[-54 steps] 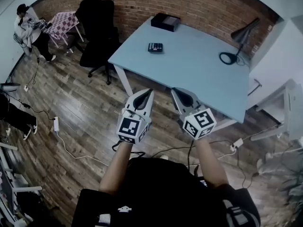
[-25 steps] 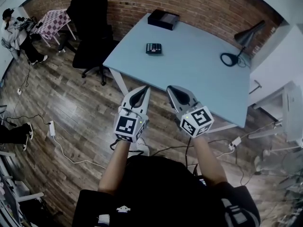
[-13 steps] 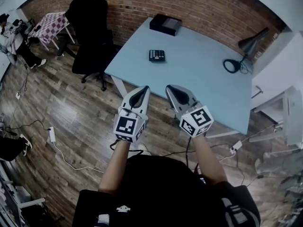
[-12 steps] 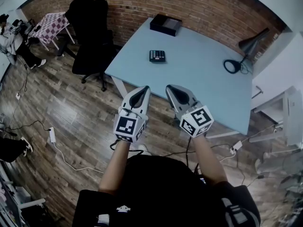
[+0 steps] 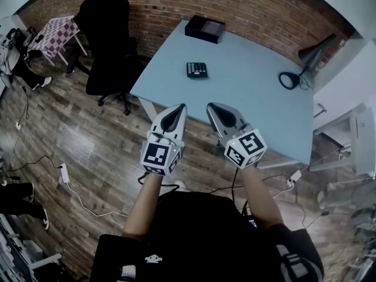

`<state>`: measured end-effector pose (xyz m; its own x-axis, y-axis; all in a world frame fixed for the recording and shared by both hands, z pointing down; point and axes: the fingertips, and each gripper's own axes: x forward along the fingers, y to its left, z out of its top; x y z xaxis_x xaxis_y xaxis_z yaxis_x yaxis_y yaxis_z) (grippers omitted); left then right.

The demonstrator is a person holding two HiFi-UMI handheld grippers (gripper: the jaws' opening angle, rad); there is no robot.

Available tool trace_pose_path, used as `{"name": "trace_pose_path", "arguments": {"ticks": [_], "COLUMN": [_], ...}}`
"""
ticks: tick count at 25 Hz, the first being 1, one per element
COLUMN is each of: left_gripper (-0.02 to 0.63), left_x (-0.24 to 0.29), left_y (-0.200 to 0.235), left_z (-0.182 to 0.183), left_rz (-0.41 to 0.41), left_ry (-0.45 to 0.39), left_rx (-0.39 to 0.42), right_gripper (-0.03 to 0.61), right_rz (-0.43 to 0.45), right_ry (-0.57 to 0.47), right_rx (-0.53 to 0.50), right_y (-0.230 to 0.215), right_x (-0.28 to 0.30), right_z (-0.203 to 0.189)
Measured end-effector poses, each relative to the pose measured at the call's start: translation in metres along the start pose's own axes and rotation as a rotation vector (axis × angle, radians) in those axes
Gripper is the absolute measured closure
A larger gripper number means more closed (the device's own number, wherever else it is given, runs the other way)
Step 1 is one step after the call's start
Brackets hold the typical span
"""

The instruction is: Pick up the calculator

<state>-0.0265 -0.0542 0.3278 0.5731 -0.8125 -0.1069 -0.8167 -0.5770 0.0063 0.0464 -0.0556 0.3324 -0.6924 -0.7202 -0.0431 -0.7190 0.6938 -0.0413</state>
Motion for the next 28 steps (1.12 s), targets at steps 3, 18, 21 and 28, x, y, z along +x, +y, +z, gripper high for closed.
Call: {"name": "trace_pose_path", "arguments": {"ticks": [3, 18, 21, 28], "left_gripper": [0.604, 0.604, 0.604, 0.604], "left_x": [0.000, -0.016, -0.018, -0.019], "left_y": [0.007, 0.057, 0.061, 0.064], "left_z": [-0.003, -0.006, -0.010, -0.016], "left_rz": [-0.022, -0.035, -0.029, -0.021], "left_ry": [0.005, -0.006, 0.001, 0.009], "left_rx": [-0.001, -0.030, -0.038, -0.047], "right_gripper": [0.574, 0.574, 0.574, 0.574], "right_rz": [-0.009, -0.037, -0.033, -0.024], "right_ry": [0.017, 0.052, 0.058, 0.070], "right_rx": [-0.006, -0.008, -0.013, -0.012], "right_y": [0.002, 0.016, 0.016, 0.016], "right_x": [0.010, 0.051, 0.056, 0.061], "right_z": [-0.004, -0.015, -0.016, -0.018]}}
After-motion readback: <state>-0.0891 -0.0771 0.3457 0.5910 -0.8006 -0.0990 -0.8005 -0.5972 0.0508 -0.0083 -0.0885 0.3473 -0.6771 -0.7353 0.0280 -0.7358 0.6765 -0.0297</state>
